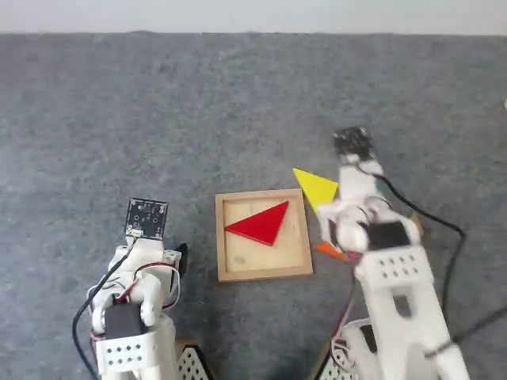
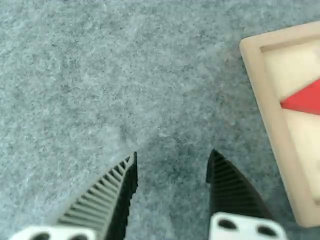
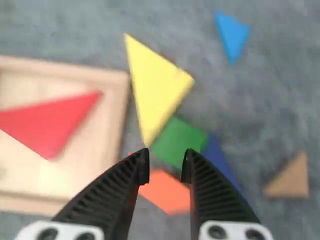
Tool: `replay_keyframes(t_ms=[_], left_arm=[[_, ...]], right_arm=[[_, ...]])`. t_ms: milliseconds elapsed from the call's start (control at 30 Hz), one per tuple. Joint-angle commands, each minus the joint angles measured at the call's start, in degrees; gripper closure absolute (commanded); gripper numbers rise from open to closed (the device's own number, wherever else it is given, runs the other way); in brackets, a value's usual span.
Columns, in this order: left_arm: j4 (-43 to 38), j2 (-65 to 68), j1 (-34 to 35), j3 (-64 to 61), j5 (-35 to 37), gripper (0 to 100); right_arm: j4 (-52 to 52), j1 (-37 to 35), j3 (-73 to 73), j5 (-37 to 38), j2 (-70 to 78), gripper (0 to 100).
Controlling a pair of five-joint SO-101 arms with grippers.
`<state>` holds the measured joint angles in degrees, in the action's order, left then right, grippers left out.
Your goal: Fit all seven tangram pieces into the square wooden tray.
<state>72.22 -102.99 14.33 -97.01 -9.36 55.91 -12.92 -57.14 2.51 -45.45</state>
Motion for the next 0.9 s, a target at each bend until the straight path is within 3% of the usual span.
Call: replay_keyframes(t_ms=[0, 133, 300, 400, 467, 633, 767, 867], left_arm=[[0.3, -1.1, -0.2, 0.5, -0.4, 78], [-1.1, -1.2, -1.2, 0.6, -0.4, 78], [-7.2, -1.1, -4.7, 0.6, -0.8, 78], [-10.8, -1.1, -4.3, 1.5, -9.6, 78], [-10.3, -0.8, -4.9, 3.4, -12.9, 78], [-5.1, -0.2, -9.8, 8.9, -12.6, 75], [-6.7, 8.9, -12.2, 11.6, -16.6, 72], [-5.8, 21.9, -12.6, 21.3, -16.6, 72]], right_arm=[[1.9, 10.6, -7.6, 6.6, -10.3, 88.0], [1.7, 16.7, -13.8, 9.4, -17.4, 88.0], [-3.3, 16.1, -23.8, 9.3, -24.8, 88.0], [-0.7, 15.9, -25.0, 9.7, -27.2, 88.0], [0.4, 15.8, -25.0, 9.7, -27.6, 88.0], [0.2, 15.8, -25.1, 9.7, -27.5, 88.0], [-0.5, 15.8, -26.1, 9.7, -27.6, 88.0], [-0.9, 15.8, -26.5, 9.7, -27.6, 88.0]])
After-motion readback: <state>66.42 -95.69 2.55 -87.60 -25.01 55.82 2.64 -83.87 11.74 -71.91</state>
